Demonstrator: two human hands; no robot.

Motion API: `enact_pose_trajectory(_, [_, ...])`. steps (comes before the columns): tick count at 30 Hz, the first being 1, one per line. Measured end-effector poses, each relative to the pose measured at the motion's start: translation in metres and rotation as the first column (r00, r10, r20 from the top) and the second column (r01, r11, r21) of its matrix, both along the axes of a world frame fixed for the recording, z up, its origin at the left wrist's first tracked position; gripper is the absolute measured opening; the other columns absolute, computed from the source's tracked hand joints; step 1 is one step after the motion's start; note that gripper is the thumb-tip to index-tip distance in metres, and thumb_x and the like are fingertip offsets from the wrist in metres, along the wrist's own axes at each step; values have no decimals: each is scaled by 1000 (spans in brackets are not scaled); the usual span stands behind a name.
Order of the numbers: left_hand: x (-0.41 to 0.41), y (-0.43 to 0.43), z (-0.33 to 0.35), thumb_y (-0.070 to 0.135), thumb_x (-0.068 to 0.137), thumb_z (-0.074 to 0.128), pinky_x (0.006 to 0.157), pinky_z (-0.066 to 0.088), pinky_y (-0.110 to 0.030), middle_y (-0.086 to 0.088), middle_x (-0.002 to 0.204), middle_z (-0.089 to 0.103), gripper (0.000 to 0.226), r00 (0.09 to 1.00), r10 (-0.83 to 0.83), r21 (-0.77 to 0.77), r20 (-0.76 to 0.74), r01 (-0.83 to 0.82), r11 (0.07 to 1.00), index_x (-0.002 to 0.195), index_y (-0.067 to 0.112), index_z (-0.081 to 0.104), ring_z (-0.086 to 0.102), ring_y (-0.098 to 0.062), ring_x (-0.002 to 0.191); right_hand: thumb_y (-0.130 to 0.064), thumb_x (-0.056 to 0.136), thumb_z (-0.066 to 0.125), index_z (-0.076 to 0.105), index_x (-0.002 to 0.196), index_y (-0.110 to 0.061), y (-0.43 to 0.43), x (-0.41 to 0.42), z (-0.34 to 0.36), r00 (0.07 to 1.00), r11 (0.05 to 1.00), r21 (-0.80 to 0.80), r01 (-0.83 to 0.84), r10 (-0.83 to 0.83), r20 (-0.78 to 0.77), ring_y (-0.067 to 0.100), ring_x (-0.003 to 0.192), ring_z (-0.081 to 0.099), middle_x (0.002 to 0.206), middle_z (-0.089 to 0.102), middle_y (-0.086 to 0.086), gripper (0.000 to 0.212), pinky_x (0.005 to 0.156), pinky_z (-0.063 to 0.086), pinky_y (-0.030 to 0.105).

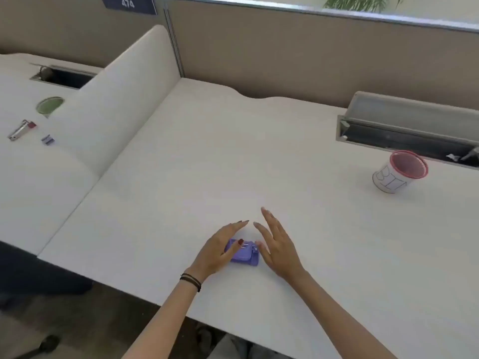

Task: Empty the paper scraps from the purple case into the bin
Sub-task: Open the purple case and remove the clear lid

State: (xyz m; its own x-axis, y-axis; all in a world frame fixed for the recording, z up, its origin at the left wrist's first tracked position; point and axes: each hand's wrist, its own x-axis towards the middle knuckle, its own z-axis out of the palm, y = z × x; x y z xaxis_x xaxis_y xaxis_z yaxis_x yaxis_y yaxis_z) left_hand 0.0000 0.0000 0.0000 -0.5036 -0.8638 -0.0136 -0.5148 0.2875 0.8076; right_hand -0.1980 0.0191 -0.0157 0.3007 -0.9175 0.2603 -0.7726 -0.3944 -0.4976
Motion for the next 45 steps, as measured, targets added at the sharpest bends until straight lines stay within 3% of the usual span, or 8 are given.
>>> enact_pose_trajectory(8, [4, 20, -23, 51, 81, 61, 107, 34, -20, 18, 142, 40, 63, 999, 52, -122, -11, -53, 991, 137, 41, 33, 38, 0, 130, -46, 99, 22, 53, 124, -7, 19, 4, -9, 998, 993, 107, -55, 50, 47, 15, 113, 52, 126, 59, 8, 56, 91, 49, 30])
enact_pose_trajectory(13, [5, 18, -34, 57, 81, 58, 105, 39, -24, 11, 139, 46, 58, 998, 59, -183, 32, -52, 982, 132, 34, 45, 42, -5, 126, -47, 95, 37, 51, 125, -10, 19, 6, -7, 991, 984, 129, -122, 114, 70, 15, 108, 53, 120, 62, 6, 50, 90, 39, 17])
enact_pose_trajectory(24, [4, 20, -37, 50, 89, 48, 100, 38, -20, -2, 117, 60, 47, 998, 56, -254, 24, -48, 966, 127, 23, 51, 48, -10, 109, -54, 89, 45, 47, 130, -13, 23, 2, -6, 983, 980, 188, -67, 33, 179, 8, 114, 48, 126, 57, 0, 59, 93, 40, 15])
enact_pose_trajectory(31, [-1, 23, -34, 49, 84, 53, 85, 46, -16, -1, 107, 68, 44, 969, 246, -254, -36, -247, 935, 110, 15, 65, 54, -5, 99, -24, 86, 64, 39, 138, -16, 22, 1, -6, 979, 962, 259, -84, 30, 204, 6, 120, 43, 132, 51, -3, 58, 101, 32, 10])
enact_pose_trajectory(34, [-11, 21, -26, 44, 83, 50, 75, 47, -14, 4, 100, 71, 39, 928, 367, -205, -60, -372, 905, 104, 17, 68, 58, -4, 89, -13, 86, 62, 39, 139, -17, 17, 3, -5, 967, 950, 312, -34, -48, 250, 6, 119, 45, 131, 52, -4, 58, 99, 30, 5])
enact_pose_trajectory(39, [-24, 18, -18, 46, 84, 49, 67, 43, -6, 10, 95, 71, 34, 878, 469, -126, -93, -478, 869, 100, 24, 70, 61, -3, 80, -7, 83, 66, 53, 123, -14, 6, 2, 0, 918, 945, 323, 50, -170, 357, 9, 107, 58, 118, 61, -5, 43, 94, 45, 22])
enact_pose_trajectory(42, [-33, 17, -6, 29, 89, 58, 66, 48, -12, 13, 90, 71, 12, 831, 519, 69, -200, -517, 853, 92, 36, 67, 64, -2, 83, -5, 81, 70, 59, 114, -11, 0, -2, 9, 869, 946, 321, 42, -193, 457, 6, 98, 63, 109, 65, -4, 35, 87, 48, 16])
enact_pose_trajectory(45, [-47, 11, 6, 27, 95, 48, 72, 48, -25, 4, 88, 72, 21, 760, 573, 308, -307, -490, 815, 92, 28, 69, 66, -12, 81, -1, 82, 68, 62, 111, -11, -6, -5, 21, 811, 939, 338, 62, -245, 532, 6, 92, 65, 105, 65, -7, 31, 81, 52, 16])
